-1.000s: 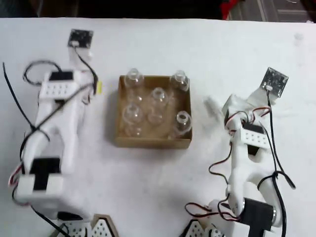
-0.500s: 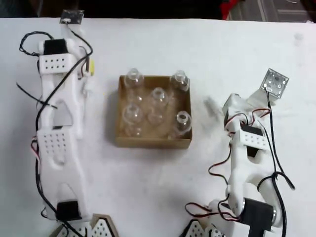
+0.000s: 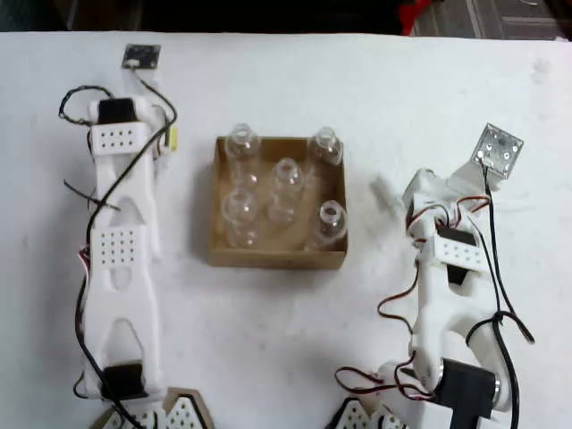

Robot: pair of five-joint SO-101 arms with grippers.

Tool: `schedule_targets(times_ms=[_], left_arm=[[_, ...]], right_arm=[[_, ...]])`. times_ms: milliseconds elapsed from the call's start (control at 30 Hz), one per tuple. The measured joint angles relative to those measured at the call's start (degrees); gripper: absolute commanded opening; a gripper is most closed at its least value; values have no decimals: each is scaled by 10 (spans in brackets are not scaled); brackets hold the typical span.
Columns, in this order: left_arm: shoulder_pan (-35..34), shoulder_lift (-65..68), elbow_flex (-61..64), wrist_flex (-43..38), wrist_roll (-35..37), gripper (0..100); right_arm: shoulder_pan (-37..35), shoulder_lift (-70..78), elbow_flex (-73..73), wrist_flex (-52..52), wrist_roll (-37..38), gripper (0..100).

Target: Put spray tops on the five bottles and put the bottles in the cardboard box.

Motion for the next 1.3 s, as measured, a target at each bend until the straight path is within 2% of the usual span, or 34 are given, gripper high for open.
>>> schedule_targets(times_ms=[433, 600, 1167, 1300], left_arm=[[0, 8, 6, -1, -3, 154], [0, 5, 50, -25, -21, 154], [4, 5, 55, -73, -25, 153], [4, 5, 56, -73, -25, 69]], right_arm=[[0, 0, 0, 0, 0, 152], [0, 0, 0, 0, 0, 152], [0, 0, 0, 0, 0, 152], [0, 0, 0, 0, 0, 152]])
